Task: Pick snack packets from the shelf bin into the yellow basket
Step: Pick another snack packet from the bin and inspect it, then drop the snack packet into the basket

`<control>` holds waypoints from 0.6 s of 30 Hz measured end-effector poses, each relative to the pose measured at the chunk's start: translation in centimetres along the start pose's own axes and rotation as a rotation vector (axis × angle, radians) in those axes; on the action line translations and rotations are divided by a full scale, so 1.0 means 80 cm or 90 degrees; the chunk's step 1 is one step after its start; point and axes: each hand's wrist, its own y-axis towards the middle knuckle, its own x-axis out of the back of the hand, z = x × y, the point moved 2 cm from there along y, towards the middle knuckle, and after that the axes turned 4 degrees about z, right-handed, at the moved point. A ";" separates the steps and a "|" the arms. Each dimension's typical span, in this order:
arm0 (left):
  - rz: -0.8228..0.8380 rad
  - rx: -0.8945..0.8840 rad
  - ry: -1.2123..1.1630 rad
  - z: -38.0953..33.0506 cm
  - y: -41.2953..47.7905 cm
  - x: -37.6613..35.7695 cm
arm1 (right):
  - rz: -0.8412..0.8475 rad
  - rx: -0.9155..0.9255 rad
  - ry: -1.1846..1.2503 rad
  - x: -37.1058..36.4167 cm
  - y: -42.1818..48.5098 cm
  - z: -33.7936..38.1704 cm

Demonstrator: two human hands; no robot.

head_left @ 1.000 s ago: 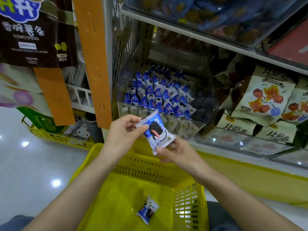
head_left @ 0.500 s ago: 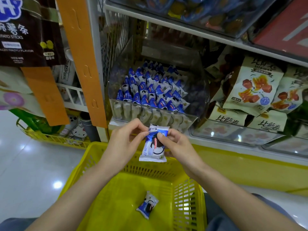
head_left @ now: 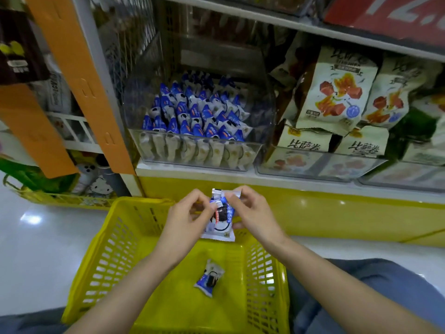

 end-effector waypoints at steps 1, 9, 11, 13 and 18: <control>-0.015 0.046 -0.048 0.008 -0.002 -0.008 | -0.009 0.006 -0.008 0.002 -0.002 -0.010; 0.050 0.261 -0.149 0.076 -0.022 -0.063 | -0.100 -0.034 0.055 0.001 -0.008 -0.101; 0.095 0.292 -0.150 0.095 -0.028 -0.074 | -0.111 -0.057 0.061 0.004 -0.008 -0.122; 0.131 0.324 -0.127 0.116 -0.031 -0.083 | -0.127 -0.050 0.016 0.014 -0.008 -0.139; 0.099 0.423 -0.026 0.191 -0.031 -0.083 | -0.305 0.012 -0.484 0.078 -0.005 -0.186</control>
